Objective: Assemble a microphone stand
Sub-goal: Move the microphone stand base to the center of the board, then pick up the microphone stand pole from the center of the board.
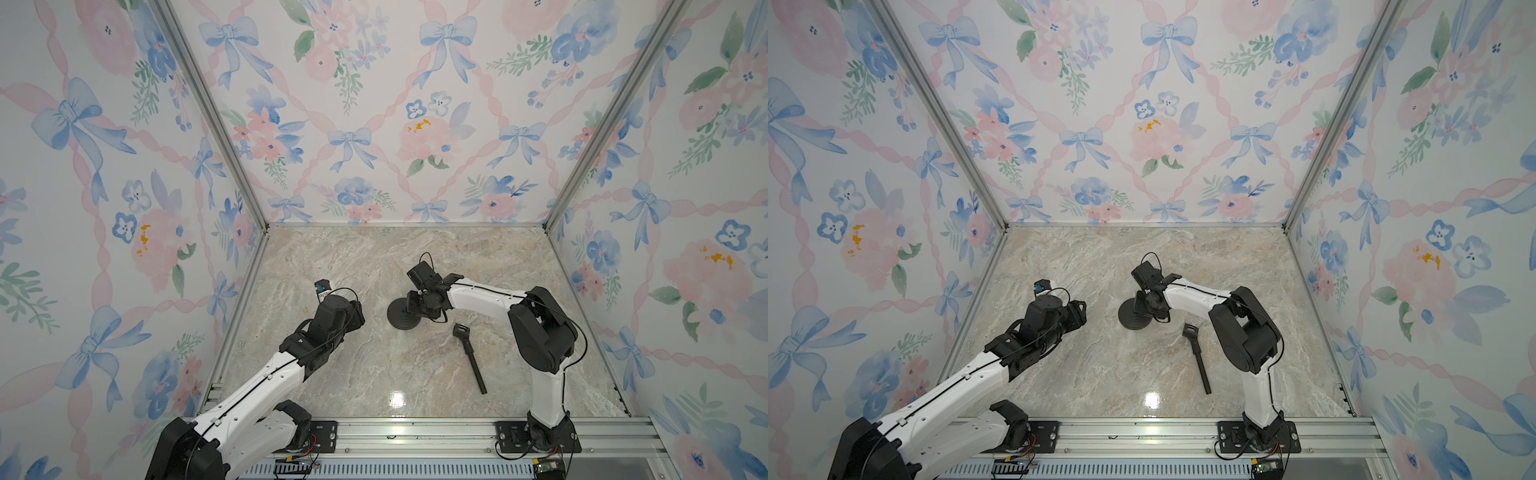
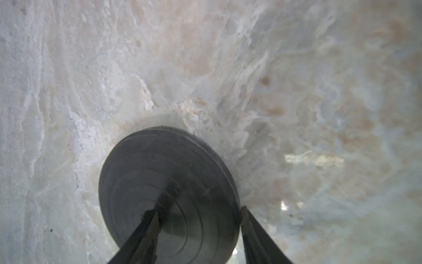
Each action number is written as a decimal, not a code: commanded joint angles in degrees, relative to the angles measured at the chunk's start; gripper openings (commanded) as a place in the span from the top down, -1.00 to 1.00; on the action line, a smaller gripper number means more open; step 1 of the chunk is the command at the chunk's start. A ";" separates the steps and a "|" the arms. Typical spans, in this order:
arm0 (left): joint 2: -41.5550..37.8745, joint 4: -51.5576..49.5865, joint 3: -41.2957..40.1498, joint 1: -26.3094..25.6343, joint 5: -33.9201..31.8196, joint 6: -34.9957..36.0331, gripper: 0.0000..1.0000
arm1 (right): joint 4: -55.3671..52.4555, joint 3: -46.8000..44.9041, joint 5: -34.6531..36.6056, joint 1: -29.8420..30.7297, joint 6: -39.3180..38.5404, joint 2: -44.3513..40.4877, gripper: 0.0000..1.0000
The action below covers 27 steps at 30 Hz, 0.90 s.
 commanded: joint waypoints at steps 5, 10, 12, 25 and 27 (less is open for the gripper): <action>0.37 0.32 -0.09 -1.42 1.70 0.97 -0.36 | -10.08 -0.05 6.58 -1.82 -4.50 -1.84 -0.18; -0.20 2.59 -0.60 -3.27 2.35 2.92 -0.38 | -13.02 -1.31 6.55 -0.45 -5.30 -9.60 -0.25; -0.54 4.21 -1.13 -4.57 2.75 4.11 -0.40 | -15.88 -3.44 6.77 -0.42 -6.41 -14.82 -0.31; -5.87 13.92 -5.37 -10.04 5.30 8.39 -0.51 | -18.26 -27.36 7.43 -3.48 -12.23 -33.96 -0.35; -6.43 14.51 -5.77 -10.18 5.83 8.45 -0.51 | -14.94 -28.41 6.78 -5.25 -13.93 -32.59 -0.31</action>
